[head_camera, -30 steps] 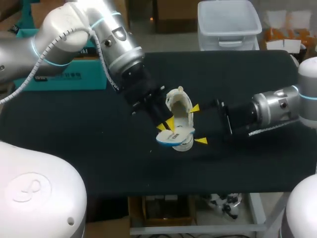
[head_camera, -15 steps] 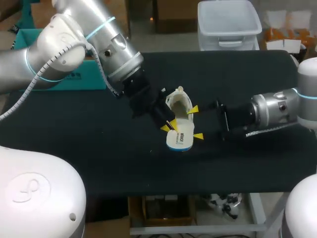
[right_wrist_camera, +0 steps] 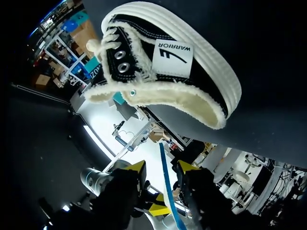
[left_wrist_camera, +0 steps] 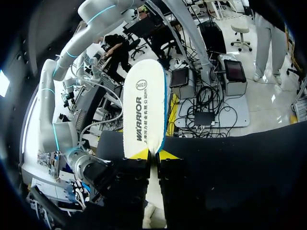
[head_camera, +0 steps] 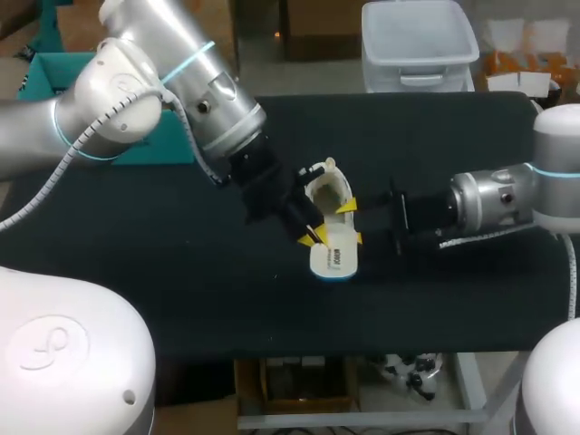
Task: Open the shoe tongue, take the insole out of the shoe, put the insole back into the shoe, and pack the shoe into the shoebox
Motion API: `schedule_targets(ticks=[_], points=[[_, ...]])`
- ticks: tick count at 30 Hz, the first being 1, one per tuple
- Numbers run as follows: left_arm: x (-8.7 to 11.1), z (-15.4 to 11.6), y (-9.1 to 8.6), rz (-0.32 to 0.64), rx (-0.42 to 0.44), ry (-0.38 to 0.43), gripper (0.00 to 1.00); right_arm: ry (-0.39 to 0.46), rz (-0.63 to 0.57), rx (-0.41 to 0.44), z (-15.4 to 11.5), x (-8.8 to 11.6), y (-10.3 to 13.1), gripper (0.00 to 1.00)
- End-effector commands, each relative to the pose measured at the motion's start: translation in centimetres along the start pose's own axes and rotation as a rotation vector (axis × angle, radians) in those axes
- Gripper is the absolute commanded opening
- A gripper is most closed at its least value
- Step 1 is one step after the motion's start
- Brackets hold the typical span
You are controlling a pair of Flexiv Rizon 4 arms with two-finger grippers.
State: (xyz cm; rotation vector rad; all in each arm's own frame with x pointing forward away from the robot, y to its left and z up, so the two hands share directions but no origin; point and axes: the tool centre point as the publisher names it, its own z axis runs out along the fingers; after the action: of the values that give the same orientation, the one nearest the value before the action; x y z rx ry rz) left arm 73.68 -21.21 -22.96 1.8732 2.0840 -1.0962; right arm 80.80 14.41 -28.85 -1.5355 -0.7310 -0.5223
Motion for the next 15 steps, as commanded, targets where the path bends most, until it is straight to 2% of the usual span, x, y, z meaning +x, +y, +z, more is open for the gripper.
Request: schedule_targets(ticks=[1, 10, 15], points=[[-0.14, 0.42, 0.62, -0.008, 0.011, 0.002, 0.00, 0.003, 0.006, 0.008, 0.09, -0.10, 0.08, 0.36], [-0.31, 0.72, 1.30, -0.041, 0.014, -0.009, 0.00, 0.012, 0.011, 0.024, 0.30, -0.55, -0.17, 0.19], [-0.41, 1.01, 1.50, -0.050, 0.016, -0.010, 0.00, 0.018, 0.007, 0.033, 0.44, -0.68, -0.11, 0.13]])
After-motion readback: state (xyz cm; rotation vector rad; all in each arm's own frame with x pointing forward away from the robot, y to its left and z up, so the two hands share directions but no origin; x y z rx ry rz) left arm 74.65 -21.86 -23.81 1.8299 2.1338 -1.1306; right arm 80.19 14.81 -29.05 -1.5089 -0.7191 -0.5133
